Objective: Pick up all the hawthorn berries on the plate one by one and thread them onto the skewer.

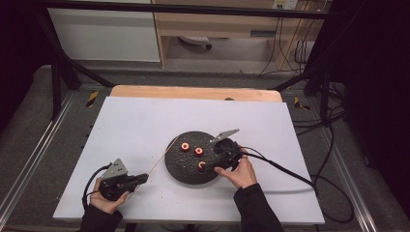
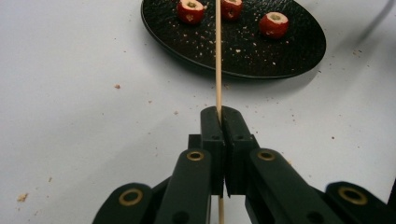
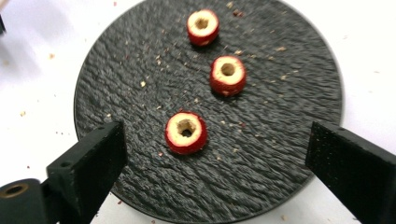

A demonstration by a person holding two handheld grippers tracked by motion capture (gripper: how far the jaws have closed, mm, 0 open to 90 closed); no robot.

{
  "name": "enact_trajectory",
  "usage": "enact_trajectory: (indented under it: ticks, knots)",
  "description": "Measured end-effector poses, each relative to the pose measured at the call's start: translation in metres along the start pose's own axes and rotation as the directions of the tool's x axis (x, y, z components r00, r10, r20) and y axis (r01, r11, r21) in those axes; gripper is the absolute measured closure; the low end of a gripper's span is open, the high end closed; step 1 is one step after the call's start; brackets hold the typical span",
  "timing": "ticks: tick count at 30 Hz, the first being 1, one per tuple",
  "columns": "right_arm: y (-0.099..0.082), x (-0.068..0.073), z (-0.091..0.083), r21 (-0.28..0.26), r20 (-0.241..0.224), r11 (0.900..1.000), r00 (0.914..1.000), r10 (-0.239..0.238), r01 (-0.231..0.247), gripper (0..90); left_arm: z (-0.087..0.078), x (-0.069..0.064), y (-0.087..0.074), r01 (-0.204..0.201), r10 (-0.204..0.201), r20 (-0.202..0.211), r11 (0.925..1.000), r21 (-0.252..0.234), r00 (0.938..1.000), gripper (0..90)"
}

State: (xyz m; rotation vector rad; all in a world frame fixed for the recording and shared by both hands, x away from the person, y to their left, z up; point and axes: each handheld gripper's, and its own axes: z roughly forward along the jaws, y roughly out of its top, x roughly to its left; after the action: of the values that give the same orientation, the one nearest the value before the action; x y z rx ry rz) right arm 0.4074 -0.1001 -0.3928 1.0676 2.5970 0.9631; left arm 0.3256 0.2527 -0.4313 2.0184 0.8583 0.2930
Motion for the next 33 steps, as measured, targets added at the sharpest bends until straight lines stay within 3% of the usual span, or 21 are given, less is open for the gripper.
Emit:
enact_trajectory:
  ticks: [4, 14, 21, 33]
  knots:
    - [0.007, 0.004, 0.009, 0.059, 0.003, 0.9983, 1.0000, 0.001, -0.001, 11.7, 0.000, 0.000, 0.000, 0.002, -0.002, -0.001, 1.0000, 0.001, 1.0000, 88.4]
    - [0.014, 0.011, 0.028, 0.140, -0.005, 0.9897, 0.9994, 0.033, -0.032, 26.1, 0.000, 0.001, 0.000, 0.000, 0.000, -0.001, 1.0000, 0.004, 1.0000, 88.4]
    - [0.017, 0.011, 0.034, 0.156, 0.003, 0.9808, 0.9930, 0.118, -0.117, 39.0, 0.000, 0.001, 0.000, -0.002, 0.002, -0.001, 1.0000, 0.005, 1.0000, 88.4]
    - [0.016, 0.012, 0.040, 0.193, 0.008, 0.9677, 0.9866, 0.163, -0.161, 53.5, 0.001, 0.000, 0.000, -0.007, 0.007, -0.001, 0.9999, 0.012, 1.0000, 88.4]
